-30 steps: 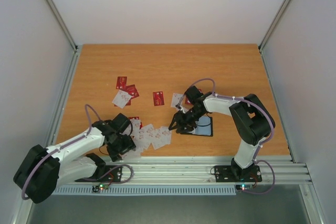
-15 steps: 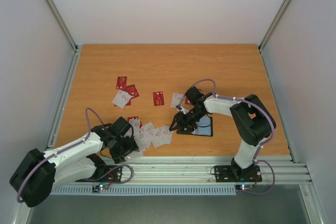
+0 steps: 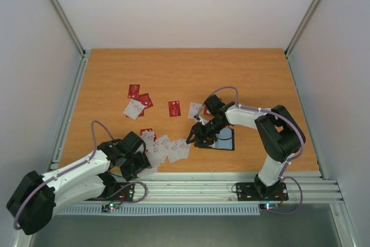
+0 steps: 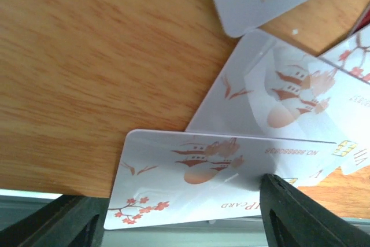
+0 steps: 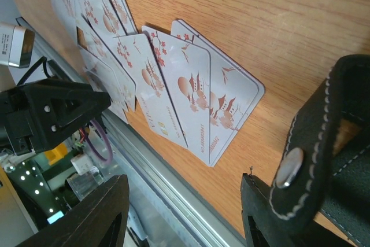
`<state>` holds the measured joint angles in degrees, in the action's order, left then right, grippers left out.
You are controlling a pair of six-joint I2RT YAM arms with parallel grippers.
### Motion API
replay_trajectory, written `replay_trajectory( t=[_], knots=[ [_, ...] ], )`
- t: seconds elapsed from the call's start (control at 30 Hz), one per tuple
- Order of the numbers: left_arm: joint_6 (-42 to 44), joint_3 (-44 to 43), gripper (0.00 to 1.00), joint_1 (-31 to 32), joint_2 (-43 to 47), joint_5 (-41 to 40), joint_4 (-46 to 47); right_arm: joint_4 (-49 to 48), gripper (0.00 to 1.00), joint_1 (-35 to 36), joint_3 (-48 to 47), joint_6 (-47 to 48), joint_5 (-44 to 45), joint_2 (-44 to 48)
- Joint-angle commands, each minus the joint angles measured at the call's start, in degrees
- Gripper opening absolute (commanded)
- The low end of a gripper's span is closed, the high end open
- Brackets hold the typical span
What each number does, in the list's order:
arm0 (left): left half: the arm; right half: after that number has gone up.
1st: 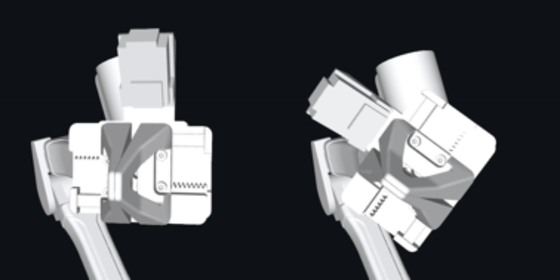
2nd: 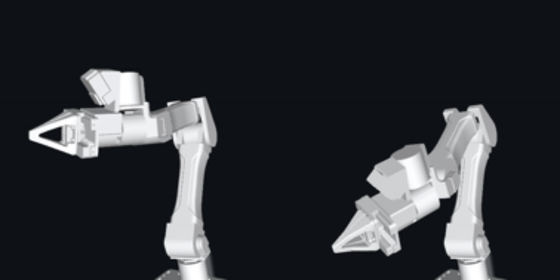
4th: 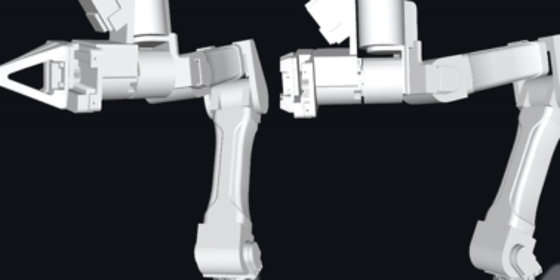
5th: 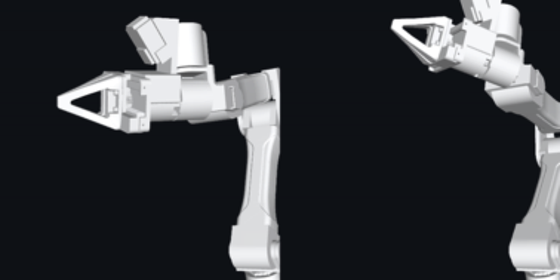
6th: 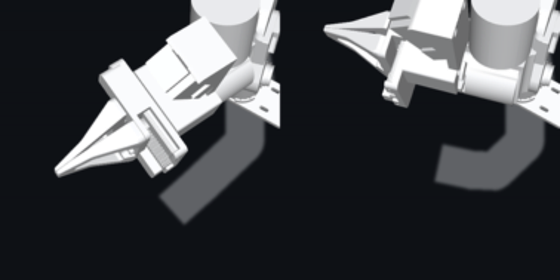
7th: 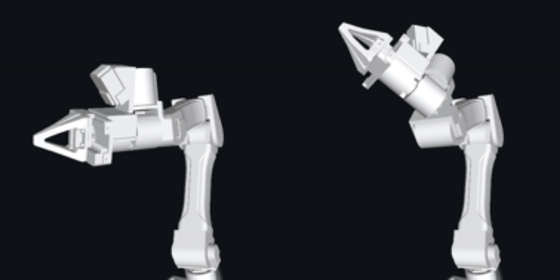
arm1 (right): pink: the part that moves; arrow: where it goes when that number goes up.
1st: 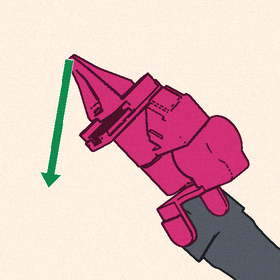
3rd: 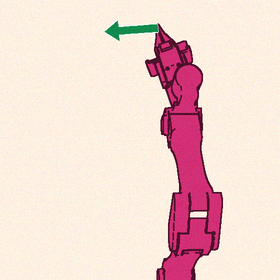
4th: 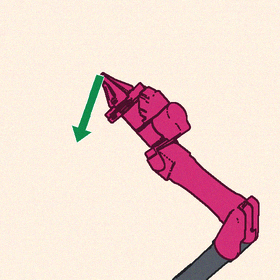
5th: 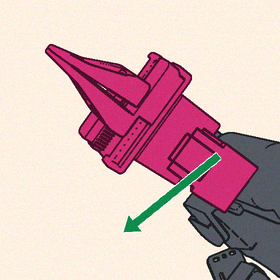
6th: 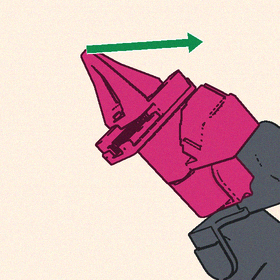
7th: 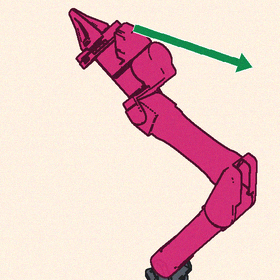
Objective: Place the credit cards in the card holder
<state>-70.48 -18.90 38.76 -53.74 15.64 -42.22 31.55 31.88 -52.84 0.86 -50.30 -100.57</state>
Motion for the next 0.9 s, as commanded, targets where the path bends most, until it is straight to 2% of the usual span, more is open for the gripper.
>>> replay_trajectory(
  t=[0.0, 0.2, 0.87],
  knots=[
    [1.3, 2.0, 0.69, 0.0, 0.9, -7.6, -0.7, -0.3, 0.54, 0.4, 0.5, -0.7, 0.2, 1.5],
    [2.7, 1.1, 0.57, 0.0, 1.4, -7.9, -0.9, -0.5, 0.54, 0.3, -0.1, -0.8, 0.3, 1.0],
    [3.2, -2.2, 0.37, -0.1, 8.6, -8.2, -7.1, -1.2, 0.53, 0.3, -1.0, -0.8, 0.1, -0.1]
  ],
)
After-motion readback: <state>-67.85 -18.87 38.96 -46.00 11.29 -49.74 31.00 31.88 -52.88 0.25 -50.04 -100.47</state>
